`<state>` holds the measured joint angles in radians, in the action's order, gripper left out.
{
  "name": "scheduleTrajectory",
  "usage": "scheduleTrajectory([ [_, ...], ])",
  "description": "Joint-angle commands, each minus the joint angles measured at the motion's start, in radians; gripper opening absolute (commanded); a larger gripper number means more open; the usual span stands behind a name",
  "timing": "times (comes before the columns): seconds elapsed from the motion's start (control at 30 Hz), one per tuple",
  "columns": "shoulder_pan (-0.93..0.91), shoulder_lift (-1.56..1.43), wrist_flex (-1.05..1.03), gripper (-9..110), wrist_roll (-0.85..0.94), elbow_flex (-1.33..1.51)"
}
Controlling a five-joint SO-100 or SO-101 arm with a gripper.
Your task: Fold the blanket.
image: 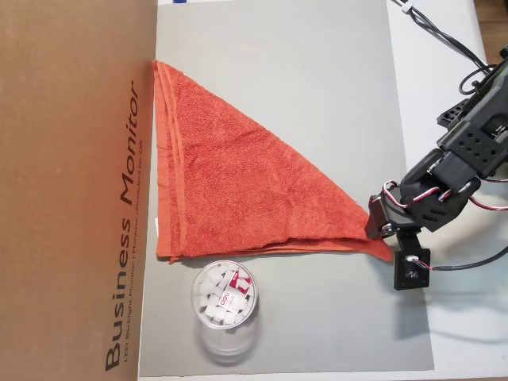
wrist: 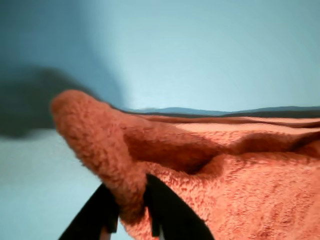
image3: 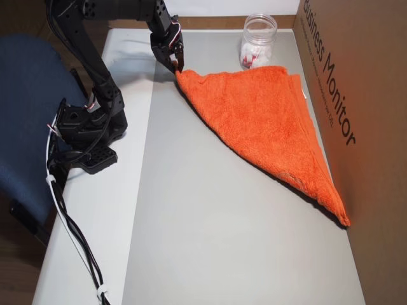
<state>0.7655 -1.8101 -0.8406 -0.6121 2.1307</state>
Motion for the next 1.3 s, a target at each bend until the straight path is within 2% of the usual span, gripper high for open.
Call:
scheduleTrajectory([
  [0.0, -0.021, -0.031, -0.006, 0, 0.002, -0.066],
  [0.37, -0.08, -0.201, -0.192, 0, -0.023, -0.075],
  [1.03, -0.233, -0.353, -0.179, 0, -0.322, -0.163],
  [1.27, -0.316, -0.344, -0.179, 0, -0.337, -0.273],
])
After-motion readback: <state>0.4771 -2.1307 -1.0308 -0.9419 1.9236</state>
